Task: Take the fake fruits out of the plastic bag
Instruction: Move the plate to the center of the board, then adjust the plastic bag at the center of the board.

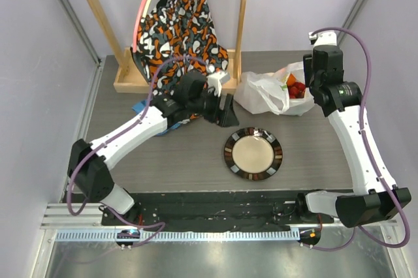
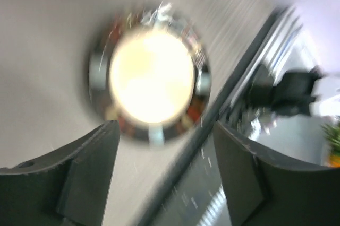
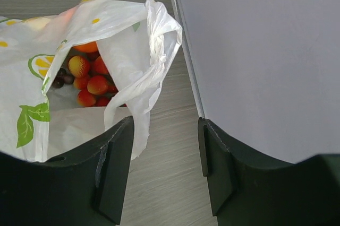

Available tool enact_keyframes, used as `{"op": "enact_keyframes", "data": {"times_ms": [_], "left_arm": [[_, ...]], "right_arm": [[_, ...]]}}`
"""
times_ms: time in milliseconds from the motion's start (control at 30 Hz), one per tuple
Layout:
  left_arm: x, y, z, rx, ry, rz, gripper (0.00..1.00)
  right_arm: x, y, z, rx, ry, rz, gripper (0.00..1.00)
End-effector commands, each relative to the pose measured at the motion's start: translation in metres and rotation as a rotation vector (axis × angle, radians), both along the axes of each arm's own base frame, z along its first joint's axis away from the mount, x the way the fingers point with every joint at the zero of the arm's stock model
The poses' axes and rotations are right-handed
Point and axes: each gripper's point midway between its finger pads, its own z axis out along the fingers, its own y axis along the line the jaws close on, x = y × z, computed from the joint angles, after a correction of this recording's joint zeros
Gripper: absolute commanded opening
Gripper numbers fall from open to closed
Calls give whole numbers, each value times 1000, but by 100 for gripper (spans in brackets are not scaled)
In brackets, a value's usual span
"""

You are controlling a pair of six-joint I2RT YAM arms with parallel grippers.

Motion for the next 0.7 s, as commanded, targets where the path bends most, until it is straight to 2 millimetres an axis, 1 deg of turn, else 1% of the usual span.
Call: {"op": "enact_keyframes", "data": {"times_ms": [0, 33, 67, 100, 133, 167, 233, 267, 300, 333, 367, 400, 433, 467, 500, 533, 567, 600, 633, 667], "left_arm": [[24, -29, 84, -101, -461, -144, 82], [33, -43, 88, -97, -502, -151, 84], [36, -55, 96, -109, -545, -162, 85], [41, -65, 98, -113, -569, -170, 84], [45, -77, 123, -157, -614, -177, 85], [45, -94, 111, -152, -600, -205, 84], [47, -110, 117, -159, -631, -218, 84], [47, -119, 125, -171, -654, -224, 84], [48, -130, 113, -154, -648, -224, 84], [48, -137, 110, -157, -643, -227, 84], [51, -143, 115, -173, -653, -220, 84], [55, -151, 102, -159, -637, -218, 84], [54, -157, 97, -148, -633, -209, 84], [55, -160, 93, -146, -623, -208, 84], [54, -165, 93, -154, -619, -209, 84], [52, -172, 86, -156, -607, -221, 84], [51, -177, 84, -167, -598, -221, 84], [50, -181, 86, -180, -597, -223, 84], [47, -189, 79, -181, -587, -232, 84], [43, -194, 78, -188, -582, -241, 84]], "right_arm": [[3, -5, -5, 26, -26, -41, 58], [5, -6, -11, 24, -9, -44, 58], [7, -7, -13, 23, -5, -46, 58], [10, -8, -15, 23, 2, -47, 58], [15, -7, -20, 25, 18, -44, 58], [19, -7, -19, 28, 18, -40, 58], [25, -7, -21, 35, 25, -36, 58], [31, -8, -25, 34, 39, -38, 57], [34, -9, -26, 39, 42, -40, 56], [36, -17, -28, 42, 46, -63, 55], [41, -21, -30, 47, 49, -77, 54], [42, -24, -31, 61, 48, -94, 54], [42, -28, -32, 76, 50, -103, 53], [42, -36, -30, 91, 43, -123, 53], [40, -38, -32, 102, 56, -125, 53], [40, -36, -34, 125, 57, -119, 53], [38, -36, -35, 133, 60, -118, 53], [35, -34, -35, 144, 58, -108, 53], [33, -31, -36, 161, 56, -102, 54], [32, -26, -40, 180, 66, -80, 54]]}}
